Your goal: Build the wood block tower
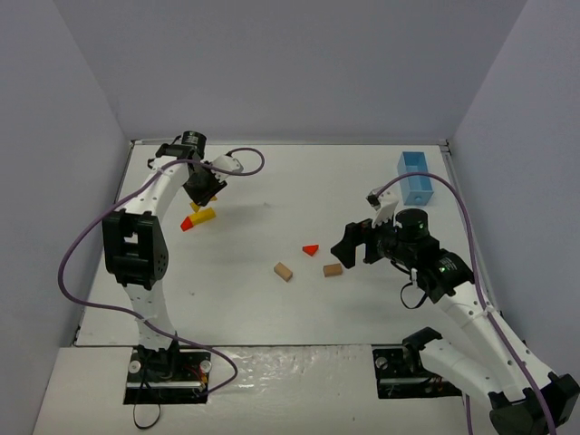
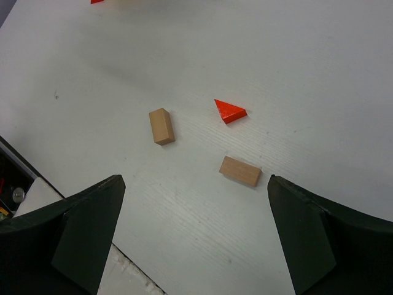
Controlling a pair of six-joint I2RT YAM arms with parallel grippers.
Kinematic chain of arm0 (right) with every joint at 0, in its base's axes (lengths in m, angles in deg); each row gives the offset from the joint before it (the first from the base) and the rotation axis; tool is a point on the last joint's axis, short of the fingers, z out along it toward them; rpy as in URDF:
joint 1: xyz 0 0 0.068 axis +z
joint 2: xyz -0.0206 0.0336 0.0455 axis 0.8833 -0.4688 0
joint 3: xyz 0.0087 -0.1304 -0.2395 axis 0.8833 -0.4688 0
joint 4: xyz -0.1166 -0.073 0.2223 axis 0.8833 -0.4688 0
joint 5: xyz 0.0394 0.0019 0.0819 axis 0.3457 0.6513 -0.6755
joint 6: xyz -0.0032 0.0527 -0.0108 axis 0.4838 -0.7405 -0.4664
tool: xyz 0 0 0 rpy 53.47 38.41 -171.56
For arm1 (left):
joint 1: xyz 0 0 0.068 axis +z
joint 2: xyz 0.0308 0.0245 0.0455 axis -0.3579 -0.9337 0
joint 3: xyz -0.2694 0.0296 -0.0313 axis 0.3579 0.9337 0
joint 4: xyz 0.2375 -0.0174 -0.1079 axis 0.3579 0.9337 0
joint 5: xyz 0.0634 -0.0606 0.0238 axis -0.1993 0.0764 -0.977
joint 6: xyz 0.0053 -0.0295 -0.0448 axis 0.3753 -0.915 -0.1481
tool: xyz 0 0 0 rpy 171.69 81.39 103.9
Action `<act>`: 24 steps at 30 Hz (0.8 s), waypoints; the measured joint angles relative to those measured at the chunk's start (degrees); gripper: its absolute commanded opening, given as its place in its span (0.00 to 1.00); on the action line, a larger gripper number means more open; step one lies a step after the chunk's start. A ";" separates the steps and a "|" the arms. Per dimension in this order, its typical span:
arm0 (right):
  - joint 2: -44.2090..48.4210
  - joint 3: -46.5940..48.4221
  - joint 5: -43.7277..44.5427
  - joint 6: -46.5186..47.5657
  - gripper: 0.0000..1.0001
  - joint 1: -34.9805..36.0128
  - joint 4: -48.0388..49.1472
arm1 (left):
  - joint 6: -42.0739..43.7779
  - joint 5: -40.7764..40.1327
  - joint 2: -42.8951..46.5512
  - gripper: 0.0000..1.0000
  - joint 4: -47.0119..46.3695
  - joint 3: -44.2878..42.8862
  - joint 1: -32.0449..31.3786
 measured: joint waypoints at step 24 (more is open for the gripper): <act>0.29 -2.36 0.37 -0.06 1.00 0.75 0.02 | 4.36 -1.55 -4.64 0.00 0.65 0.00 0.08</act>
